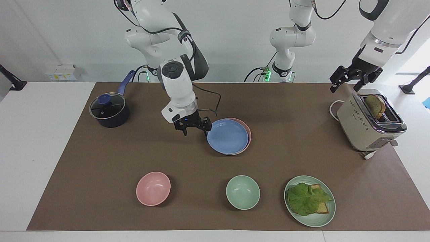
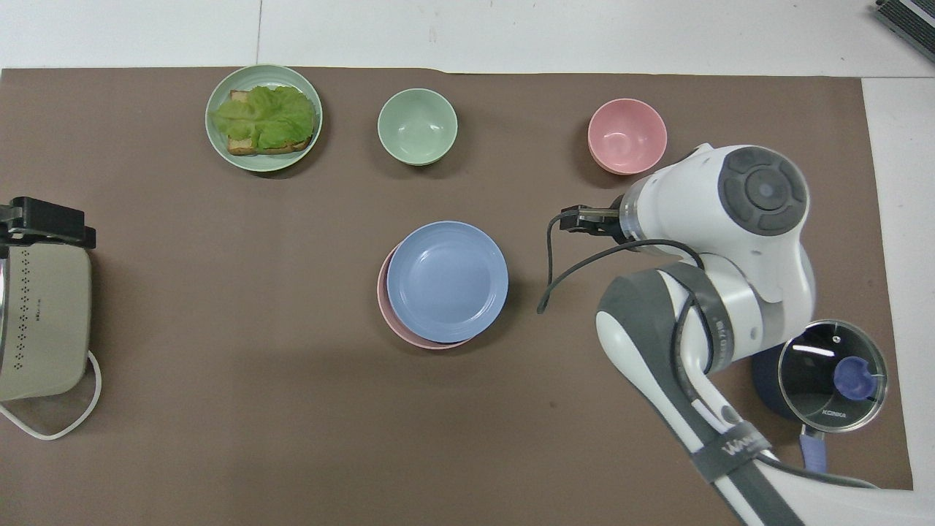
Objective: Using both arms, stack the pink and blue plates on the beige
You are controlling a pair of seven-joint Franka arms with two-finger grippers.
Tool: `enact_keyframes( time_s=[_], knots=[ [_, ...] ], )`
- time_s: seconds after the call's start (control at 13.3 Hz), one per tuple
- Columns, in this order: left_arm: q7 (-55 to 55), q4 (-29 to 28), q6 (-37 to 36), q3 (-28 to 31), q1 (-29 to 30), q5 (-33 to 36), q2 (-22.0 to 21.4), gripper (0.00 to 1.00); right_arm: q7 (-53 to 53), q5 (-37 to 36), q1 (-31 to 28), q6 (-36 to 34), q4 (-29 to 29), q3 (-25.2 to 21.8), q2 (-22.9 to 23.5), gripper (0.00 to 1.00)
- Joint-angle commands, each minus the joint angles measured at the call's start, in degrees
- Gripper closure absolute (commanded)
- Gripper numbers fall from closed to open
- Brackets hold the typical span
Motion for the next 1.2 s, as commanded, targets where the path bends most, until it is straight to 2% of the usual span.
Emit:
enact_keyframes(
  time_s=[0.0,0.38,0.6,1.12],
  knots=[
    [0.0,1.2,-1.4,-0.5,0.7,1.1,0.3,0.0,-6.2,-0.9,-4.0,-4.9,0.5,0.6,-3.4,0.0],
    [0.0,1.2,-1.4,-0.5,0.8,1.1,0.3,0.0,-9.5,-0.9,-9.5,-16.0,3.9,0.4,-9.1,0.0],
    [0.0,1.2,-1.4,-0.5,0.8,1.1,0.3,0.0,-11.1,-0.9,-10.9,-23.6,9.7,0.1,-9.9,0.0],
    [0.0,1.2,-1.4,-0.5,0.7,1.1,0.3,0.0,-14.2,-0.9,-11.1,-35.3,19.1,-2.3,-10.1,0.0]
  ],
)
